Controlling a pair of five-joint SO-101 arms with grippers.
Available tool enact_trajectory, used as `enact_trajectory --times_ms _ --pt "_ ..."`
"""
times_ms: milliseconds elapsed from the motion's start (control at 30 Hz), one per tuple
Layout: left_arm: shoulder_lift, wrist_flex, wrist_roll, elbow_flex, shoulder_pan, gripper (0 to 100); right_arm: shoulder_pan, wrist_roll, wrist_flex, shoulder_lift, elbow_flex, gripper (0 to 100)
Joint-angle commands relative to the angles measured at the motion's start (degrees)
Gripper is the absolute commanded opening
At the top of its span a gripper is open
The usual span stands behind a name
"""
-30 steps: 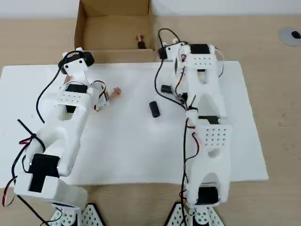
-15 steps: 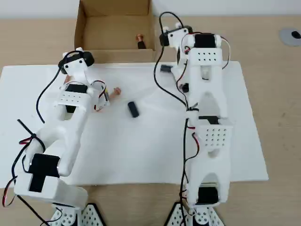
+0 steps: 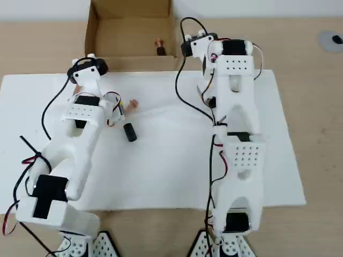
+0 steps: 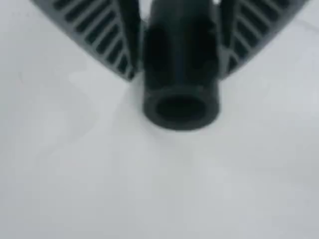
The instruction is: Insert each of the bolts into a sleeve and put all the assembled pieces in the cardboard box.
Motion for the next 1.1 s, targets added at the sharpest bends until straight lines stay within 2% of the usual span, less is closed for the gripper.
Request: enact_trajectory --times_ms 0,300,867,1067 --pt "-1.1 0.0 -0.5 0.3 0.7 12 0.5 0.8 0.8 -4.4 0.0 6.2" --pt "-1.1 0.0 -0.5 0.3 0.7 12 0.5 2.4 0.5 -4.4 5.6 15.7" --pt "-1.1 0.0 -0.5 0.4 0.7 12 -1.2 3.2 0.8 -4.5 5.7 15.8" --pt "-1.2 -0.1 -0.5 0.8 0.6 12 0.0 4.5 -2.5 1.1 7.8 15.8"
